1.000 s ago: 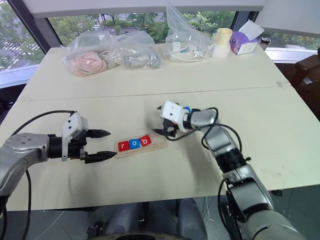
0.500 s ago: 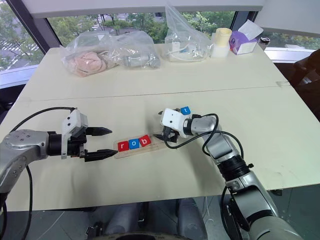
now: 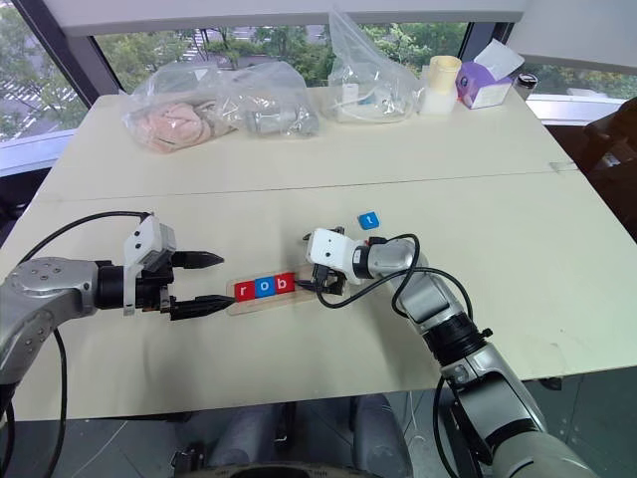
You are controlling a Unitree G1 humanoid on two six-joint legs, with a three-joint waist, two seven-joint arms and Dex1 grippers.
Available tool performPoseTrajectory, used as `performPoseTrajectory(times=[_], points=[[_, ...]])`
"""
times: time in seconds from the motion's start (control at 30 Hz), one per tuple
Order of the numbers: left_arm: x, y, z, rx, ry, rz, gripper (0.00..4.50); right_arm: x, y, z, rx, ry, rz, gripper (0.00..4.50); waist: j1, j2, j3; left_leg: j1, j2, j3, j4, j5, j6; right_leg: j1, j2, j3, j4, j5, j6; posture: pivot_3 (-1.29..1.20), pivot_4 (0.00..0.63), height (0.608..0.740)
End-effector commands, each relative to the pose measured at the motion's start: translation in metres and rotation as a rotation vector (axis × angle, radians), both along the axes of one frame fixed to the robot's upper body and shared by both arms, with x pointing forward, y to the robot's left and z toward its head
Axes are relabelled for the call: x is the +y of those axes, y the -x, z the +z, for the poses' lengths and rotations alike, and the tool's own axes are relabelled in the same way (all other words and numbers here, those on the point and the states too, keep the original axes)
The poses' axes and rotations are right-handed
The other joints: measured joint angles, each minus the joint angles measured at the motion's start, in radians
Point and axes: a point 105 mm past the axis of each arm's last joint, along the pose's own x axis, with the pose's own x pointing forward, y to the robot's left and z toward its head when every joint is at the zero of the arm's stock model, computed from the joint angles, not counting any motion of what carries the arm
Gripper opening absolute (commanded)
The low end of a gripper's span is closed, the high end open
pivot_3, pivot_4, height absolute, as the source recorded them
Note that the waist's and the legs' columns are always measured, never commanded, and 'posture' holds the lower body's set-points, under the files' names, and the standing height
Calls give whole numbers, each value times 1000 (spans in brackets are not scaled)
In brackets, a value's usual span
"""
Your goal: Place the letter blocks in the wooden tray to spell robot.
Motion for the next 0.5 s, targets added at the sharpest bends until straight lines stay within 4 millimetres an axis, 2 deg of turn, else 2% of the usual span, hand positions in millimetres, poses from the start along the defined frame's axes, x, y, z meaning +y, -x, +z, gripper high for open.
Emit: performPoseTrajectory(times=[0.03, 0.13, 0.27, 0.4, 0.5], points=[[0, -2, 6, -35, -4, -3, 4500, 5, 2, 18, -46, -38, 23, 4453, 0, 0, 0, 0, 0, 0, 0, 0, 0, 0, 0, 0, 0, 0, 0, 0, 150, 740], [1, -3, 6, -36, -2, -3, 4500, -2, -2, 29, -69, -53, -13, 4453, 0, 0, 0, 0, 0, 0, 0, 0, 0, 0, 0, 0, 0, 0, 0, 0, 150, 740], [2, -2, 10, -40, 5, -13, 4500, -23, -8, 53, -79, -107, -103, 4453, 4, 0, 0, 0, 0, 0, 0, 0, 0, 0, 0, 0, 0, 0, 0, 0, 150, 740], [-6, -2, 18, -65, 26, -59, 4500, -54, -6, 83, 37, -318, -289, 4453, 7, 0, 0, 0, 0, 0, 0, 0, 0, 0, 0, 0, 0, 0, 0, 0, 150, 740], [-16, -6, 24, -97, 53, -85, 4500, -74, -2, 82, 138, -428, -457, 4453, 6, 0, 0, 0, 0, 0, 0, 0, 0, 0, 0, 0, 0, 0, 0, 0, 150, 740]])
